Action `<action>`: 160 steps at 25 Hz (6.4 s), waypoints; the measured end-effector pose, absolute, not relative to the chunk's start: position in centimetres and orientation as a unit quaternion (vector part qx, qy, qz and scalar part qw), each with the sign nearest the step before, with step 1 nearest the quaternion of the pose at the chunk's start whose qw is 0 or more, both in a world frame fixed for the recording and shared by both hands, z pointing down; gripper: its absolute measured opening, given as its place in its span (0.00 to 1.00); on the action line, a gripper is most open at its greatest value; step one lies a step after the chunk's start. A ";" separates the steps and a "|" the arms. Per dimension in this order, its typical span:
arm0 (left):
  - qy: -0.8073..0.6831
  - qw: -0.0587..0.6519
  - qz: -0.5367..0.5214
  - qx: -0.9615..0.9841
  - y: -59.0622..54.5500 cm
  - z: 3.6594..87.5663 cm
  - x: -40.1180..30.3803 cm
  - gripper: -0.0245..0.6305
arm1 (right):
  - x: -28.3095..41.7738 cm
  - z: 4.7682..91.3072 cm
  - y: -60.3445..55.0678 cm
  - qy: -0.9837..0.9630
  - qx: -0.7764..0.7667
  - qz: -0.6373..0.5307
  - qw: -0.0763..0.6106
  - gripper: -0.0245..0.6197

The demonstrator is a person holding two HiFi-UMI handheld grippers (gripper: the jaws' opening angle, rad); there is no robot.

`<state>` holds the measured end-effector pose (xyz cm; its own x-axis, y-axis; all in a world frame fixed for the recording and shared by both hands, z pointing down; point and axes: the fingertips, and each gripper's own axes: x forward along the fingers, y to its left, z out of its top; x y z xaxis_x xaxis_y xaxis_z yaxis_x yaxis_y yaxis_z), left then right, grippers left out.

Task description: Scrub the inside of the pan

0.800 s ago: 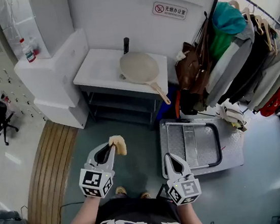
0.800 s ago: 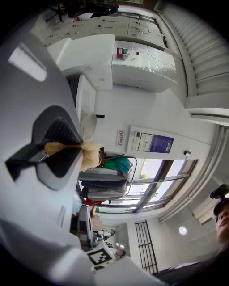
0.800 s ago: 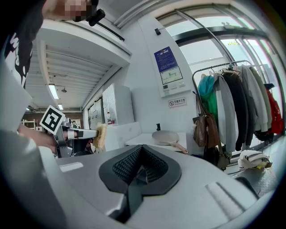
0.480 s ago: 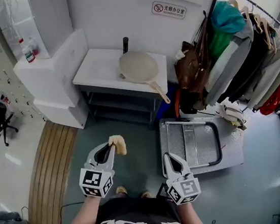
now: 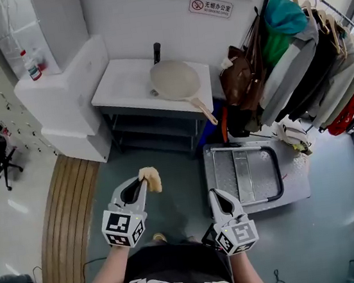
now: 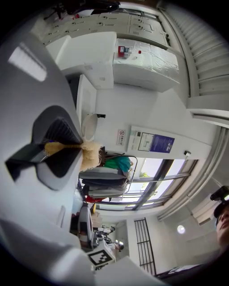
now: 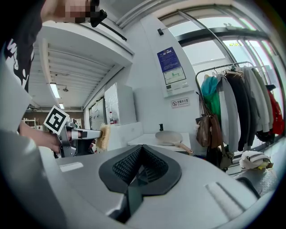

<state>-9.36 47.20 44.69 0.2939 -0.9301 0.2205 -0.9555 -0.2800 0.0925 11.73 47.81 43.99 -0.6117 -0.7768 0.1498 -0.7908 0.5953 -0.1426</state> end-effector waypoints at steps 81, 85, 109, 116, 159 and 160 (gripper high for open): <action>-0.524 0.078 0.078 0.844 -7.1 43.4 -13.1 0.07 | 8.7 43.4 -4.9 -0.865 0.494 0.070 0.060 0.05; -0.509 0.072 0.072 0.854 -9.7 43.4 -13.6 0.07 | 7.9 42.6 -6.4 -0.858 0.508 0.044 0.062 0.05; -0.482 0.096 0.090 0.866 -15.0 45.5 -12.9 0.07 | 6.7 47.0 -12.3 -0.855 0.491 0.115 0.118 0.28; -0.475 0.102 0.095 0.869 -15.8 46.1 -12.2 0.07 | 6.2 53.8 -14.4 -0.848 0.463 0.175 0.192 0.29; -0.435 0.146 0.157 0.874 -16.4 52.0 -9.9 0.07 | 5.0 67.4 -15.0 -0.759 0.385 0.409 0.329 0.21; -0.432 0.148 0.162 0.875 -16.4 52.4 -9.7 0.07 | 5.0 67.2 -15.1 -0.758 0.384 0.410 0.332 0.21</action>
